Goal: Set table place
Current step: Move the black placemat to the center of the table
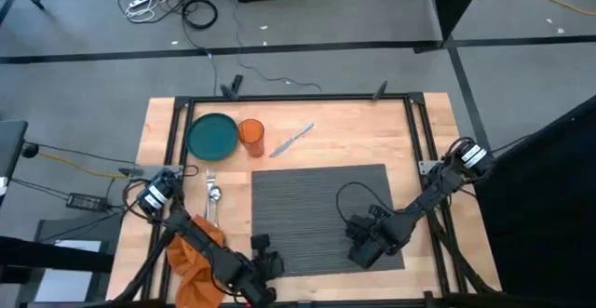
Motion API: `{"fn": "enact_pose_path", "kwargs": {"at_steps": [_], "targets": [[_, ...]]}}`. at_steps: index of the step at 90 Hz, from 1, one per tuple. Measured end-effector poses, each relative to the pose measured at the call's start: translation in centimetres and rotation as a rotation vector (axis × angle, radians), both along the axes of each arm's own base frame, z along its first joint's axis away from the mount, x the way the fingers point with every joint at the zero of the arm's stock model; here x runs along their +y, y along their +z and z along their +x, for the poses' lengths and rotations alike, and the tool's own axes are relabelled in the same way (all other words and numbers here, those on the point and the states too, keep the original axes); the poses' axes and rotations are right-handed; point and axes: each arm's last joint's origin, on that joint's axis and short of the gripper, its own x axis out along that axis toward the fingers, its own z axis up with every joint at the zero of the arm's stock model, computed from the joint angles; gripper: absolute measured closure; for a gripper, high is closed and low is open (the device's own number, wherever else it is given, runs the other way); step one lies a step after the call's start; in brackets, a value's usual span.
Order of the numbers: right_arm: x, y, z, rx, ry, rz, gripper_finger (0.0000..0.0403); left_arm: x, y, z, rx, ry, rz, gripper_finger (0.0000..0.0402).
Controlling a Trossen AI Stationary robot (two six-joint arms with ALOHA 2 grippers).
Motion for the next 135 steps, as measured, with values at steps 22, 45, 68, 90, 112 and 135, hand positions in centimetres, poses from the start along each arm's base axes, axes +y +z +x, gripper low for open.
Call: {"fn": "enact_pose_path", "kwargs": {"at_steps": [22, 45, 68, 90, 112, 135], "targets": [[-0.1, 0.9, -0.4, 0.013, 0.015, 0.041, 0.0298, 0.9, 1.5, -1.0, 0.055, 0.000, 0.064, 0.0402], [-1.0, 3.7, -1.4, -0.041, 0.027, 0.003, 0.0298, 1.3, 3.4, -1.2, 0.019, 0.006, 0.054, 0.0402], [-2.3, 0.8, -2.4, -0.023, 0.012, 0.017, 0.0298, 3.3, 2.4, -0.7, 0.058, 0.017, 0.093, 0.0402], [-2.8, -0.1, -2.9, 0.009, 0.008, 0.011, 0.0298, 3.5, 0.8, -0.7, 0.050, -0.005, -0.022, 0.0402], [-3.2, -0.1, -2.9, 0.021, 0.016, -0.009, 0.0298, 3.5, 0.9, -0.7, 0.048, 0.009, -0.026, 0.0402], [-3.7, 0.0, -2.8, 0.033, 0.029, -0.012, 0.0298, 3.3, 1.1, -0.5, 0.051, -0.002, -0.026, 0.0402]]}}
